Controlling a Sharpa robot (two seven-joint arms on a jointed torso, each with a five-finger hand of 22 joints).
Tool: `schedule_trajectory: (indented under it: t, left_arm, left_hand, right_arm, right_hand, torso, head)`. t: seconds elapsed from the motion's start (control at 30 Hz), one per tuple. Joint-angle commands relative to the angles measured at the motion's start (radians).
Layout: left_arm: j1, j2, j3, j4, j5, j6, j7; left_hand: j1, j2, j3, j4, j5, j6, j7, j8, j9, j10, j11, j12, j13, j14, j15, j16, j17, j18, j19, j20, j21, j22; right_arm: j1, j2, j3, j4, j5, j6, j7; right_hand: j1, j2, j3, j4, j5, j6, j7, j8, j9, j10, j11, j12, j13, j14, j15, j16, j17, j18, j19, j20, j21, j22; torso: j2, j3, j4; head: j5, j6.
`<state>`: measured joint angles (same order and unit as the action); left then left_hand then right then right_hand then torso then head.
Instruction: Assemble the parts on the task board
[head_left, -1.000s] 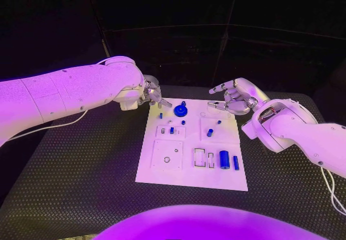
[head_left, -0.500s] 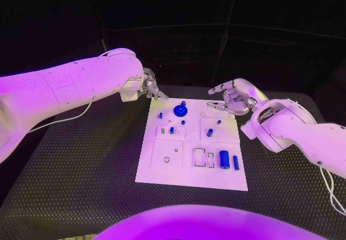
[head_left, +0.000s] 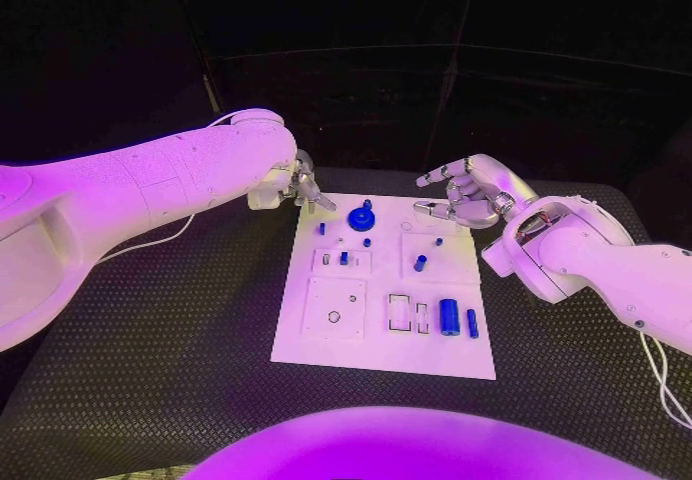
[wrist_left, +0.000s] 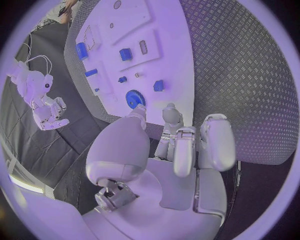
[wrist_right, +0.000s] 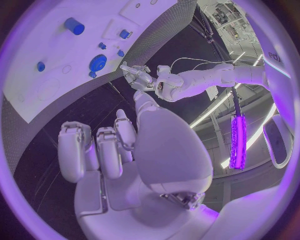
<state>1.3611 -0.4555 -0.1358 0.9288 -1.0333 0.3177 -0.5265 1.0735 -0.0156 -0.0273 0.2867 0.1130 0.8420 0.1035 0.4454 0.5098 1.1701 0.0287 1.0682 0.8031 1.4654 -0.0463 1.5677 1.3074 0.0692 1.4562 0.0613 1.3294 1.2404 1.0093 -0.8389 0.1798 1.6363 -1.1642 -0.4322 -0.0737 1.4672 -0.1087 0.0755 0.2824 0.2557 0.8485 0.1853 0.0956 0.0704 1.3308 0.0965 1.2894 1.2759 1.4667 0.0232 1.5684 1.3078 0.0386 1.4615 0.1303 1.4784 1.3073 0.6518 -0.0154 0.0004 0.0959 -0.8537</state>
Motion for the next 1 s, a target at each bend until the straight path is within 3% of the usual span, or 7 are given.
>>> schedule_trajectory:
  t: [0.03, 0.37, 0.67, 1.0]
  left_arm:
    - [-0.004, 0.009, 0.001, -0.01, -0.023, 0.042, 0.005]
    - [-0.024, 0.028, 0.001, -0.027, -0.025, 0.066, 0.003]
    - [-0.028, 0.03, 0.001, -0.029, -0.025, 0.093, 0.003]
    - [-0.03, 0.027, 0.001, -0.025, -0.024, 0.091, 0.006]
  left_hand:
    - [0.001, 0.012, -0.007, 0.0, -0.002, 0.008, 0.001, -0.002, -0.002, 0.008, -0.003, 0.005, -0.001, 0.105, 0.004, 0.003, 0.263, 0.002, 0.001, 0.003, 0.0, 0.002]
    - [0.008, 0.02, -0.011, -0.002, -0.001, 0.015, -0.001, 0.0, -0.006, 0.009, -0.004, 0.006, 0.0, 0.105, 0.003, 0.003, 0.263, 0.002, 0.001, 0.002, 0.0, 0.003]
    - [0.035, 0.043, -0.015, -0.01, 0.001, 0.028, -0.004, 0.004, -0.014, 0.011, -0.007, 0.01, 0.0, 0.105, 0.001, 0.003, 0.263, 0.002, 0.001, 0.0, -0.001, 0.003]
    - [0.047, 0.051, -0.016, -0.014, 0.002, 0.033, -0.006, 0.006, -0.017, 0.013, -0.008, 0.011, 0.001, 0.105, 0.0, 0.003, 0.263, 0.002, 0.002, -0.001, 0.0, 0.005]
  right_arm:
    - [0.002, 0.0, 0.001, 0.002, 0.002, 0.009, 0.009]
    - [0.002, 0.001, 0.001, 0.002, 0.002, 0.011, 0.009]
    - [0.002, 0.004, 0.001, -0.001, 0.002, 0.011, 0.009]
    - [0.002, 0.011, 0.001, -0.011, 0.006, 0.009, 0.012]
  right_hand:
    - [-0.009, 0.001, -0.005, 0.002, 0.003, -0.007, 0.002, -0.003, -0.002, -0.002, 0.002, -0.001, -0.001, 0.099, -0.002, -0.007, 0.247, 0.009, 0.0, -0.005, -0.007, 0.034]
    - [-0.009, 0.001, -0.005, 0.002, 0.003, -0.007, 0.002, -0.003, -0.002, -0.002, 0.002, -0.001, -0.001, 0.099, -0.002, -0.007, 0.247, 0.009, 0.0, -0.005, -0.007, 0.034]
    - [-0.011, 0.002, -0.005, 0.002, 0.004, -0.007, 0.002, -0.003, -0.002, -0.002, 0.002, -0.001, -0.001, 0.099, -0.002, -0.006, 0.248, 0.009, 0.0, -0.005, -0.007, 0.034]
    - [-0.011, 0.003, -0.005, 0.003, 0.005, -0.007, 0.002, -0.003, -0.001, -0.002, 0.002, 0.0, -0.001, 0.099, -0.002, -0.007, 0.247, 0.009, 0.0, -0.005, -0.007, 0.033]
  torso:
    - [-0.001, 0.0001, 0.0022]
    - [-0.001, -0.0002, 0.0006]
    - [-0.001, 0.0003, 0.0026]
    - [-0.001, 0.0002, 0.0016]
  head:
    - [0.0, 0.0]
    - [-0.002, 0.001]
    - [0.0, 0.0]
    - [-0.001, 0.001]
